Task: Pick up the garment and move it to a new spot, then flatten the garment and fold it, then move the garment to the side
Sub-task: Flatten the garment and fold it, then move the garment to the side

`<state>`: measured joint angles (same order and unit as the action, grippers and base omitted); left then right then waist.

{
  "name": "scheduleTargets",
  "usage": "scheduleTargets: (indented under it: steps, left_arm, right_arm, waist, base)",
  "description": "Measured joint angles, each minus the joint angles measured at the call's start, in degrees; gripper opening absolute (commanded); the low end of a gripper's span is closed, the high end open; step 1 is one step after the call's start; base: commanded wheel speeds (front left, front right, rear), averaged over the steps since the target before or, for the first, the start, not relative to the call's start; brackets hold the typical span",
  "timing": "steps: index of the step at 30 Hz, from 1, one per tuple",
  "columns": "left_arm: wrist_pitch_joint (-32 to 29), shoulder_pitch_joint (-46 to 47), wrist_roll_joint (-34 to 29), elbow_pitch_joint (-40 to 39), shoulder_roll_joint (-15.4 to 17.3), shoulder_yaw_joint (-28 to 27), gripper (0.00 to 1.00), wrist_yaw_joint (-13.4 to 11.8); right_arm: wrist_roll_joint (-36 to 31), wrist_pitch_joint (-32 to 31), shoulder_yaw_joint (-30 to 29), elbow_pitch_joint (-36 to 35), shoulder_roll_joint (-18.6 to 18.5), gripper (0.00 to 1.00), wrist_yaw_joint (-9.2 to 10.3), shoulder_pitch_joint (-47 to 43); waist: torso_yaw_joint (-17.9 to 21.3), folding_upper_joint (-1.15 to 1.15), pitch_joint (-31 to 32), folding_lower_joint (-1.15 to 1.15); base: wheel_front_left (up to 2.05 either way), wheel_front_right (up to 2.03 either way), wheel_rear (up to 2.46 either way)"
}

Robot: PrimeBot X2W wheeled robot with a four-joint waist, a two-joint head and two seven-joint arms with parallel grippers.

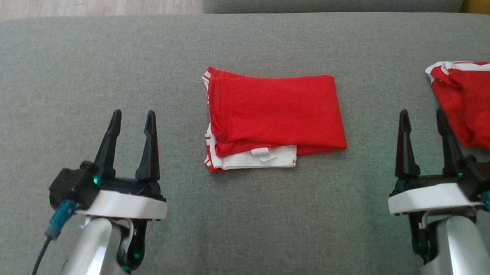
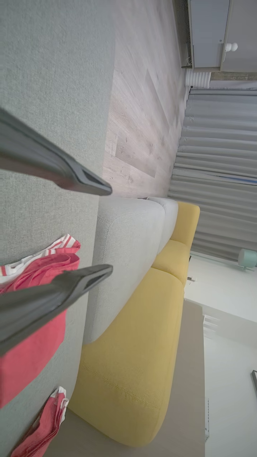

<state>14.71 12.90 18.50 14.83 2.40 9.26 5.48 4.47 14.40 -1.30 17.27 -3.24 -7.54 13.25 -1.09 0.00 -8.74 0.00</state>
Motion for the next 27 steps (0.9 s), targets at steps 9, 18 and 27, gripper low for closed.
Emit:
scheduleTargets:
  steps: [9, 18, 27]
  left_arm:
    - [0.0, -0.2, 0.0, -0.4, 0.0, 0.1, 1.00, 0.0]
    - [0.0, 0.5, 0.1, -1.2, 0.0, 1.2, 1.00, -0.3]
    - [0.0, 1.9, 0.5, -1.5, 0.0, 2.7, 1.00, -0.4]
  right_arm:
    - [0.6, 0.0, 0.5, -0.1, 0.3, 1.00, 0.00, 0.2]
    - [-1.8, 0.0, -0.9, 3.1, 0.3, 1.00, 0.00, 3.0]
    - [-1.5, -1.9, -1.5, 14.0, 0.3, 1.00, 0.00, 10.6]
  waist:
    - [-0.6, 0.00, -0.5, 0.00]
    - [-2.9, 0.00, -2.3, 0.00]
    - [-6.3, 0.00, -5.1, 0.01]
  base:
    - [0.00, 0.00, 0.00]
    - [0.00, 0.00, 0.00]
    - [0.00, 0.00, 0.00]
